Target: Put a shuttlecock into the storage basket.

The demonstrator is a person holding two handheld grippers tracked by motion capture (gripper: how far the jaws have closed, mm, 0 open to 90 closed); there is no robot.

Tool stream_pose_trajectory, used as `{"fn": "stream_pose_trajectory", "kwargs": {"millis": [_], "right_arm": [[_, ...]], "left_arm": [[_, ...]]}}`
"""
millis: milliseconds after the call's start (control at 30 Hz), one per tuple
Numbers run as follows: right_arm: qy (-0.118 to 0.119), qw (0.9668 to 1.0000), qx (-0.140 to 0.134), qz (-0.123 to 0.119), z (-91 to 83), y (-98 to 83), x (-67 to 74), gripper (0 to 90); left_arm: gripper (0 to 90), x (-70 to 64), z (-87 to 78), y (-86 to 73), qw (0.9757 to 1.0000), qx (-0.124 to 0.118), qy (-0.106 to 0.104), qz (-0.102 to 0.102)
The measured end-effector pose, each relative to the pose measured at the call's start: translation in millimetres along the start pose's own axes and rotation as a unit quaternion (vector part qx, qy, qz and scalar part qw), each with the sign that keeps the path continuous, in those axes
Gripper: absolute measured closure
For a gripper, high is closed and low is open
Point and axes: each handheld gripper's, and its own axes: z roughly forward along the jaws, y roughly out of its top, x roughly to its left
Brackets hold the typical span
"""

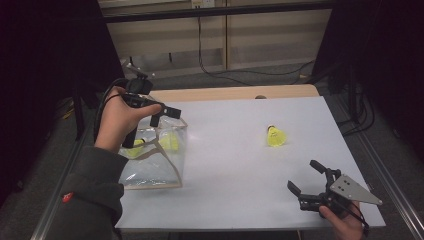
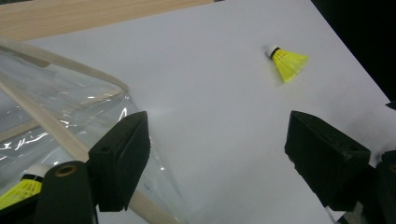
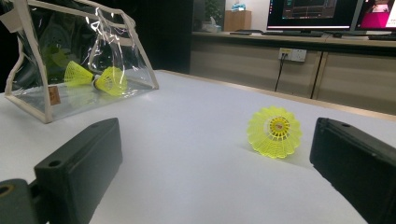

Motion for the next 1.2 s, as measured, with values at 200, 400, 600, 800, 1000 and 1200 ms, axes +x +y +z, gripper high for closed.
{"fn": "stream_pose_trajectory", "kwargs": {"millis": [200,400,600,800,1000,1200], "right_arm": [[0.000,1.0000,0.000,0.000,0.1,0.1,0.1,2.1],[0.002,1.0000,0.000,-0.002,0.2,-0.1,-0.1,2.1],[0.001,1.0000,0.001,-0.002,0.1,0.0,0.0,2.1],[0.000,1.0000,0.000,-0.001,-0.1,0.0,-0.4,2.1],[0.001,1.0000,0.001,-0.003,-0.1,-0.1,-0.4,2.1],[-0.001,1.0000,0.001,-0.002,-0.3,0.1,-0.5,2.1]], "left_arm": [[20.0,-6.7,7.1,0.2,0.9999,0.005,-0.005,0.011],[18.2,-14.9,16.7,-0.3,0.9996,0.015,-0.013,0.021],[16.7,-22.1,25.8,0.2,0.9991,0.021,-0.017,0.032],[14.0,-28.4,34.8,-1.1,0.9985,0.026,-0.023,0.041],[11.4,-32.2,42.5,-2.8,0.9980,0.029,-0.029,0.048],[10.0,-35.5,49.5,-5.3,0.9975,0.030,-0.032,0.054]]}}
